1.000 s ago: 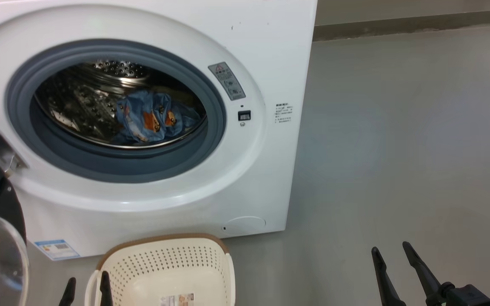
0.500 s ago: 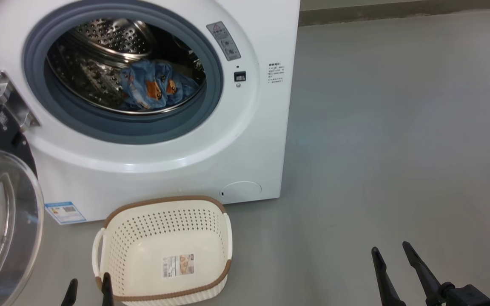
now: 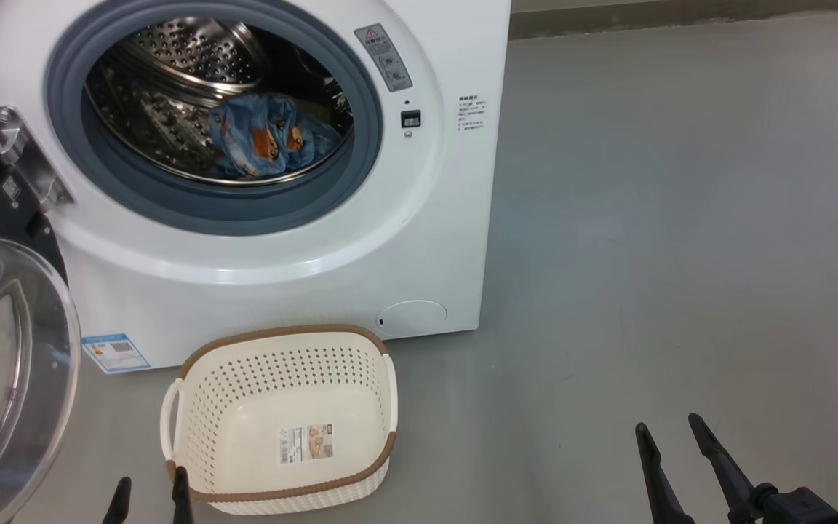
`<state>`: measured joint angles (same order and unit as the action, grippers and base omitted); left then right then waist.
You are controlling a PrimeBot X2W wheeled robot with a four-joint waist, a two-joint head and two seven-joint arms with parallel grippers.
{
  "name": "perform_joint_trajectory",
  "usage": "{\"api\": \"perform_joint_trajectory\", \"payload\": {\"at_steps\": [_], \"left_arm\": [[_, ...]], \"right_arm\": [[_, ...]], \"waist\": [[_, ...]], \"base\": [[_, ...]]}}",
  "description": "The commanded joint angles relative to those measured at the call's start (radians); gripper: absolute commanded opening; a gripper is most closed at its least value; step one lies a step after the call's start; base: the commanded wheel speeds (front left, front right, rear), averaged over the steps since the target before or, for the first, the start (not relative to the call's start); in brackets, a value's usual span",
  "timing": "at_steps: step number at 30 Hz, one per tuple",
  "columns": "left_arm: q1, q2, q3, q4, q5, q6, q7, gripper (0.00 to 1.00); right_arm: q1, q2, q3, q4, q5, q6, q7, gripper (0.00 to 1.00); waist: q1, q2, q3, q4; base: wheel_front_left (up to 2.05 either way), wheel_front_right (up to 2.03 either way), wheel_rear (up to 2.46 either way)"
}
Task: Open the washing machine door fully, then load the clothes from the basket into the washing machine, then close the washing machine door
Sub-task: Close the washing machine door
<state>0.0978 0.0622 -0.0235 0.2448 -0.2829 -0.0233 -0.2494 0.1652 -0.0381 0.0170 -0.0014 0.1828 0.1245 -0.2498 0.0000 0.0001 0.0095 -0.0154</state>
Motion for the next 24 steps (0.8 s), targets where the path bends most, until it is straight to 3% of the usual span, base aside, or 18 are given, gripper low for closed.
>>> {"api": "perform_joint_trajectory", "payload": {"at_steps": [1, 7, 12, 24], "left_arm": [[-0.034, 0.005, 0.039, -0.018, 0.011, -0.005, -0.012, 1.0], [-0.037, 0.003, 0.039, -0.016, 0.015, -0.009, -0.012, 1.0], [-0.042, 0.001, 0.042, -0.015, 0.02, -0.009, -0.012, 1.0], [-0.047, -0.006, 0.049, -0.011, 0.023, 0.009, -0.012, 1.0]], "right_arm": [[-0.025, -0.012, 0.021, -0.024, -0.003, 0.006, -0.012, 1.0], [-0.025, -0.012, 0.017, -0.026, -0.004, 0.006, -0.012, 1.0], [-0.028, -0.012, 0.018, -0.023, -0.01, 0.006, -0.012, 1.0], [-0.074, -0.012, 0.04, 0.0, -0.028, 0.006, -0.012, 1.0]], "waist": [[0.0, -0.0001, 0.0, 0.001], [0.0, -0.0001, 0.001, 0.012], [0.0, -0.0001, -0.001, 0.06], [0.0, -0.0001, -0.026, 0.294]], "base": [[0.0, 0.0, 0.0], [0.0, 0.0, 0.0], [0.0, 0.0, 0.0], [0.0, 0.0, 0.0]]}}
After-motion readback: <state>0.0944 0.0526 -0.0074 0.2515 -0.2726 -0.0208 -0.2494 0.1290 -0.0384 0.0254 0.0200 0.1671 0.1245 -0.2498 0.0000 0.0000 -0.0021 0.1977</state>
